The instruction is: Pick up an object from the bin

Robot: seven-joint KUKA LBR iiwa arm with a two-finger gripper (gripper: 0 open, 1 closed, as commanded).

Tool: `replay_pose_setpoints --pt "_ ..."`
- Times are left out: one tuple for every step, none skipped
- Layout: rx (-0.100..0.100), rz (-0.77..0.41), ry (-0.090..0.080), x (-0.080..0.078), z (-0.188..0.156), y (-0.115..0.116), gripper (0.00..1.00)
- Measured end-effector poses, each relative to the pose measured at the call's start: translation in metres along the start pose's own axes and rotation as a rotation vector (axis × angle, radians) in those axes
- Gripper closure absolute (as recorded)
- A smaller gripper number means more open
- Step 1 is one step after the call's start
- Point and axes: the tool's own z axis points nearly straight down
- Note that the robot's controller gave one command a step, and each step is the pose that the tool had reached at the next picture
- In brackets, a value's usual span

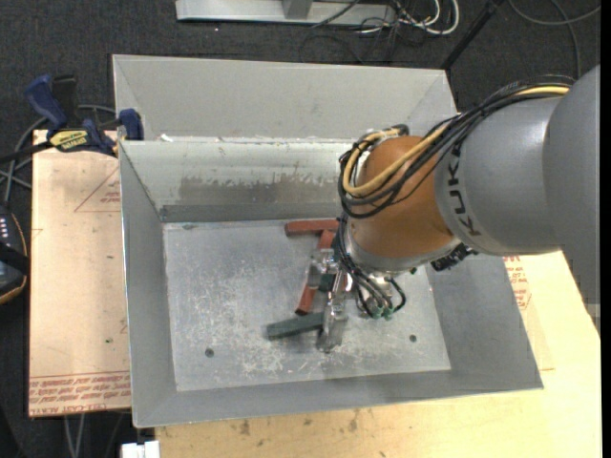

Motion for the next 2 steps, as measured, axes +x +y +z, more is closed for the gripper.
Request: replay_pose_setpoints --pt "0.001 -0.744 -0.005 -0.0033 0.0432 0.0334 0.00" --pt "0.001 -0.742 -0.013 -0.0053 0.0415 0.0335 1.00"
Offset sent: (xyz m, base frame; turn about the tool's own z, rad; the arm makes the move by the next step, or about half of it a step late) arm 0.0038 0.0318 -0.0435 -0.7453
